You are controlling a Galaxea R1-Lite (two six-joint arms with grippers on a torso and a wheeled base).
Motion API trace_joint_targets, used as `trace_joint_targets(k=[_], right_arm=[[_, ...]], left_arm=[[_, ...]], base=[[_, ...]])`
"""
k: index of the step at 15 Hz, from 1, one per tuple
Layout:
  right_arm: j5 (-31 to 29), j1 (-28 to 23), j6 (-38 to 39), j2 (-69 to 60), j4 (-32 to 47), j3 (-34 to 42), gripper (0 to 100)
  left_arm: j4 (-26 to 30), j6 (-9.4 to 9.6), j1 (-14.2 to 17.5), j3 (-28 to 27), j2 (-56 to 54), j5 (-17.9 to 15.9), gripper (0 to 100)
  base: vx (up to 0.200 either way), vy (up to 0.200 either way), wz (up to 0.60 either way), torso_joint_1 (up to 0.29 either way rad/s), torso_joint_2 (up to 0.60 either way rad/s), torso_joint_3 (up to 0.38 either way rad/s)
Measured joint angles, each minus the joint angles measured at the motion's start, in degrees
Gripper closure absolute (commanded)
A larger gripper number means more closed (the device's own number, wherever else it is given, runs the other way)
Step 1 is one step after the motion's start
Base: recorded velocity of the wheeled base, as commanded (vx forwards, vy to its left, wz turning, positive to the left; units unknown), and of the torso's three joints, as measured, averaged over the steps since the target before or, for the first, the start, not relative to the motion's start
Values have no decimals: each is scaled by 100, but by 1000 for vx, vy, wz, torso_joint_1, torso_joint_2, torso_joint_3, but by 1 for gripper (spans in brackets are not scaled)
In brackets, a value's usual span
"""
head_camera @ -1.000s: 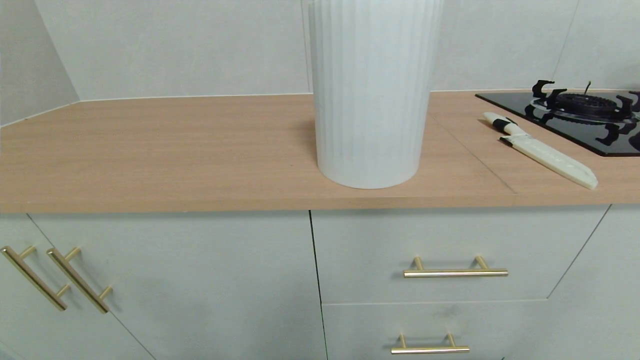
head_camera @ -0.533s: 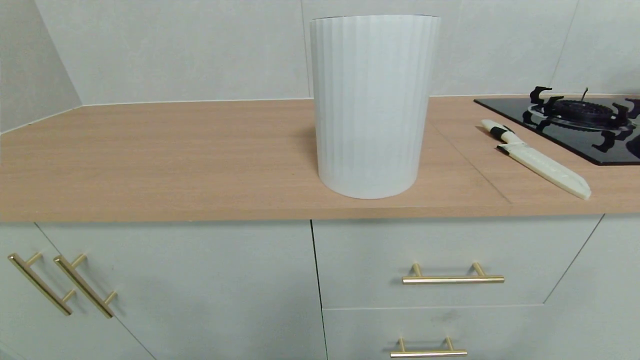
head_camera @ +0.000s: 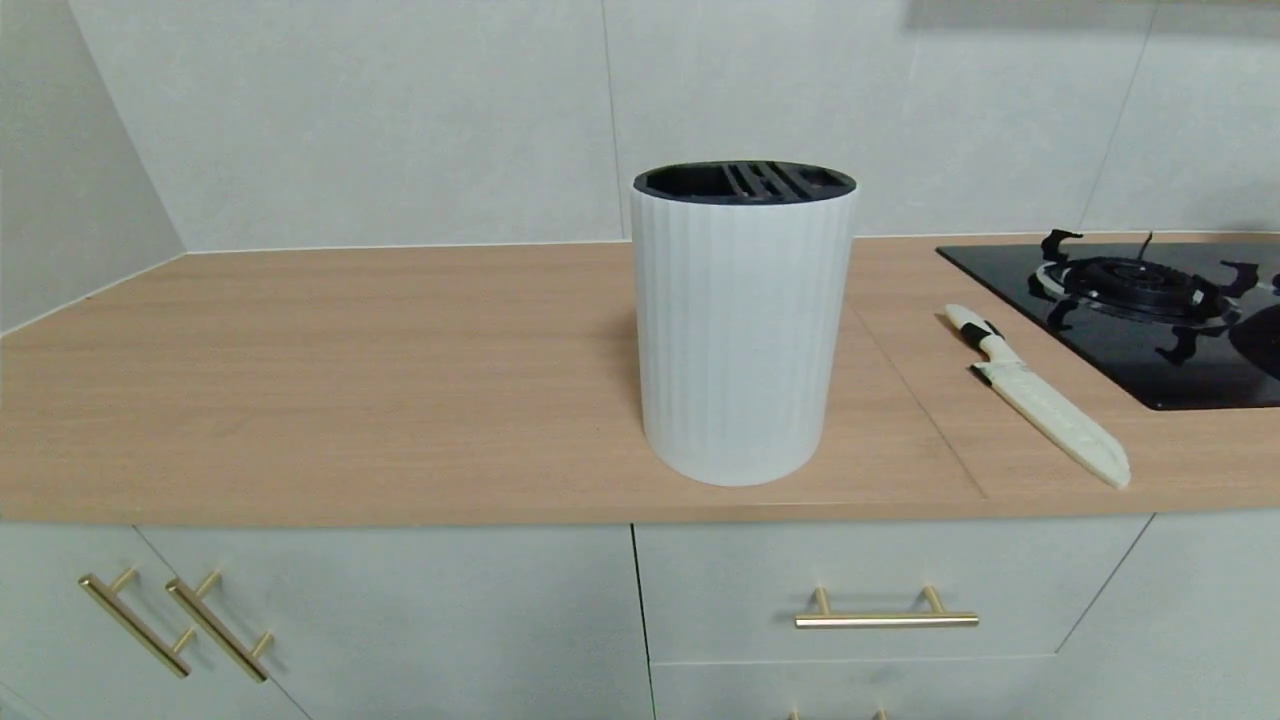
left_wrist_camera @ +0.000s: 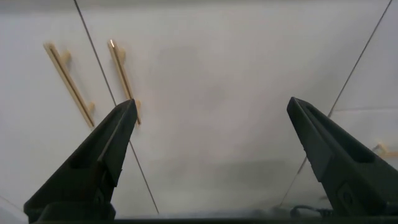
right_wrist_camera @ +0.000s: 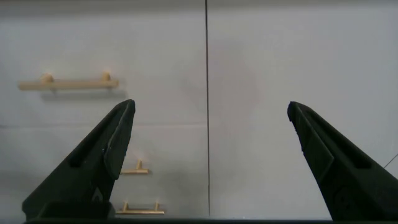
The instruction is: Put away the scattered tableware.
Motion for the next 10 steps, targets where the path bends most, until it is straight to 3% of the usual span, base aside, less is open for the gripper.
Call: trace_joint_targets(k=[10], right_arm=[[2,0,1,0,0,0,0]], left_arm=[[-5,0,0,0,0,2,0]], base=[[0,0,0,203,-490,-284]])
